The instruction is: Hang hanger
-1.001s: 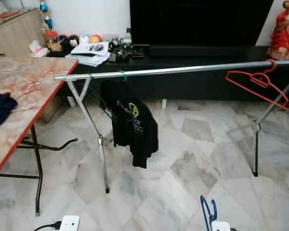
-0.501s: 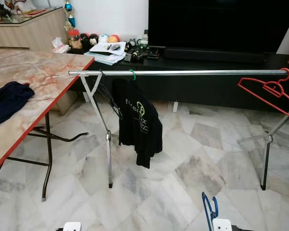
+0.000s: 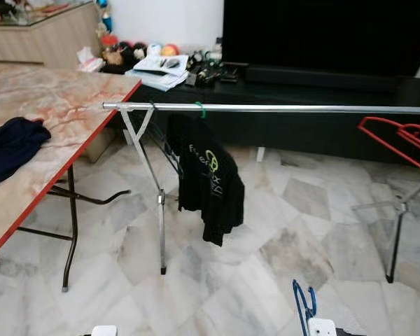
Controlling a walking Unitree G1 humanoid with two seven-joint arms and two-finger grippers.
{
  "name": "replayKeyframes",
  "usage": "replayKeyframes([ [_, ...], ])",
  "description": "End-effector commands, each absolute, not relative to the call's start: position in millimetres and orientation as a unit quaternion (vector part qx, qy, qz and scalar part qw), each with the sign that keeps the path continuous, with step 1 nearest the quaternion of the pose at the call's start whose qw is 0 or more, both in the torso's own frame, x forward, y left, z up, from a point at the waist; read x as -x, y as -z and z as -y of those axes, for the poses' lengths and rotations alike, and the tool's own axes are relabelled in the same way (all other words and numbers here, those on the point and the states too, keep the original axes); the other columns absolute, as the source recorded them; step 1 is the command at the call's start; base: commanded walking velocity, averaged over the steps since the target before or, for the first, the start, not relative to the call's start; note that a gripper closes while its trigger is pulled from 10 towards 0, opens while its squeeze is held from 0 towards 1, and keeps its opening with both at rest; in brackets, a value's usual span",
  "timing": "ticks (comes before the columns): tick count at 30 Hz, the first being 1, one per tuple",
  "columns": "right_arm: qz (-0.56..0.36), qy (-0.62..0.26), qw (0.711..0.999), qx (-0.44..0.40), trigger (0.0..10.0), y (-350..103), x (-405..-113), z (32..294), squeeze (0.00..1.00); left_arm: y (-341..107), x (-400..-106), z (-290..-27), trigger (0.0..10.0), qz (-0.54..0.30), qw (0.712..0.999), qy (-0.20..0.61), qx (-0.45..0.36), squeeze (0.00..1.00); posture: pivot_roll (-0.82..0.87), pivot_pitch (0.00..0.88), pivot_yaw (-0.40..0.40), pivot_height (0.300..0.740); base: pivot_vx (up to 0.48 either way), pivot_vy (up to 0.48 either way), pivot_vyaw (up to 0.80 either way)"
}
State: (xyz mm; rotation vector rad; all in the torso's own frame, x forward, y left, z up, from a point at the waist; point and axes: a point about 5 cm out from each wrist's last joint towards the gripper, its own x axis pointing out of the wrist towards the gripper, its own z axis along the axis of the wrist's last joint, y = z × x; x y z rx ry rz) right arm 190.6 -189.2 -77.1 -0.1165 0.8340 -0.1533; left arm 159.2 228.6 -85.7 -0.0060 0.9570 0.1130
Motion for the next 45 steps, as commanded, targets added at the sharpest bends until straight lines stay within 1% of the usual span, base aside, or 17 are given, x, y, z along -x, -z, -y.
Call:
replayKeyframes([
  [1,-0.418,0.089,0.902,0.064,10.0,81,-180,201,0.0,86,-160,-226,10.0,-0.464,0.884,-0.048,0.012,0.0,-0.05,0.079,0.029,0.74,0.322,0.0,0.0],
  [4,-0.418,0.091,0.901,0.064,10.0,81,-180,201,0.0,85,-158,-235,10.0,-0.47,0.881,-0.053,0.008,0.0,-0.05,0.078,0.031,0.74,0.322,0.0,0.0],
  [11,-0.42,0.094,0.901,0.064,10.0,81,-180,200,0.0,83,-158,-245,10.0,-0.471,0.88,-0.057,0.006,0.0,-0.05,0.077,0.031,0.74,0.324,0.0,0.0],
  [31,-0.418,0.096,0.901,0.069,10.0,80,-181,202,0.0,81,-161,-246,10.0,-0.471,0.88,-0.056,0.011,0.0,-0.05,0.072,0.026,0.74,0.323,0.0,0.0],
  [40,-0.408,0.104,0.905,0.068,10.0,76,-188,203,0.0,82,-159,-245,10.0,-0.474,0.879,-0.056,0.012,0.0,-0.05,0.072,0.026,0.74,0.323,0.0,0.0],
  [45,-0.401,0.105,0.908,0.066,10.0,74,-192,202,0.0,84,-158,-240,10.0,-0.479,0.876,-0.051,0.01,0.0,-0.05,0.072,0.027,0.74,0.1,0.0,0.0],
])
